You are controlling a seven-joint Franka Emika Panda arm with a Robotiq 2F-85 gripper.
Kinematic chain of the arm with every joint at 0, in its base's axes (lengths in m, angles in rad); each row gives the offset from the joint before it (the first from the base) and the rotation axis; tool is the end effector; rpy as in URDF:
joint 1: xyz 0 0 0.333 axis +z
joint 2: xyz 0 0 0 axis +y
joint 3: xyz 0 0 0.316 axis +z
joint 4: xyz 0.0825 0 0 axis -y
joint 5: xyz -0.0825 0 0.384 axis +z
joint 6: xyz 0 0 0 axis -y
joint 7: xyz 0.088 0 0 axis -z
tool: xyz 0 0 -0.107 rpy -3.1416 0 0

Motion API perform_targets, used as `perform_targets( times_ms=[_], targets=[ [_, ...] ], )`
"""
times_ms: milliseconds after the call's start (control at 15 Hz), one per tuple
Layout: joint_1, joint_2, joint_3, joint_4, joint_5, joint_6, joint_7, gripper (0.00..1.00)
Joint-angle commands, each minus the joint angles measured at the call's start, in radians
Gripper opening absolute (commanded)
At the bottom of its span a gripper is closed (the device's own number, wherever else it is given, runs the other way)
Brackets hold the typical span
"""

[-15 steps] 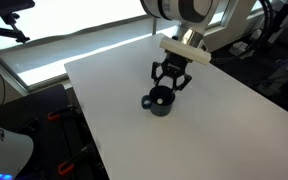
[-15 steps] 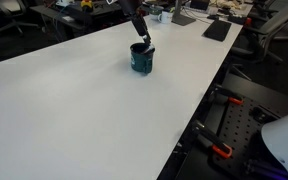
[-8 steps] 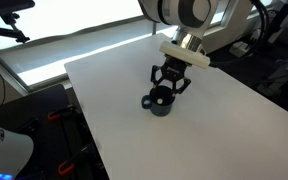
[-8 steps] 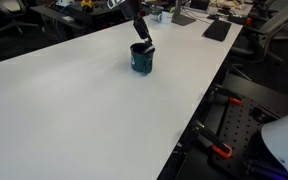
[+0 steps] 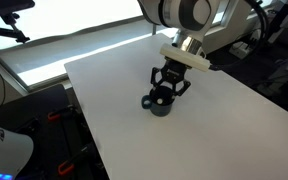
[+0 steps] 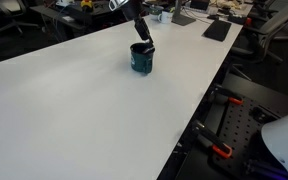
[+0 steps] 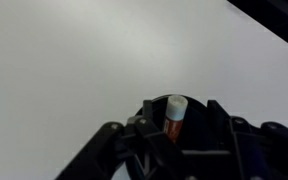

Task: Take the red marker out of the mug.

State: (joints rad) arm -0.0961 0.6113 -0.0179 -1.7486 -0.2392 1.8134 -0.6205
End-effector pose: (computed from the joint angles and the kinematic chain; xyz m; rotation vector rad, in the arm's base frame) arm 0.5933 -0.0871 0.1948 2.8491 0.9282 -0.9057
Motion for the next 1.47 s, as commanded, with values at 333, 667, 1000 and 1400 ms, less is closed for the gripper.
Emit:
perform_targets(
  times_ms=[333, 667, 1000, 1400],
  targets=[
    [-0.012, 0.014, 0.015, 0.019, -0.004, -0.05, -0.01, 0.16],
    [-0.014, 0.018, 0.017, 0.022, -0.001, -0.062, -0.013, 0.04],
    [-0.034, -0.017, 0.028, 0.027, 0.048, -0.098, -0.024, 0.04],
    [-0.023, -0.145, 0.028, 0.092, 0.091, -0.402, -0.001, 0.04]
  ],
)
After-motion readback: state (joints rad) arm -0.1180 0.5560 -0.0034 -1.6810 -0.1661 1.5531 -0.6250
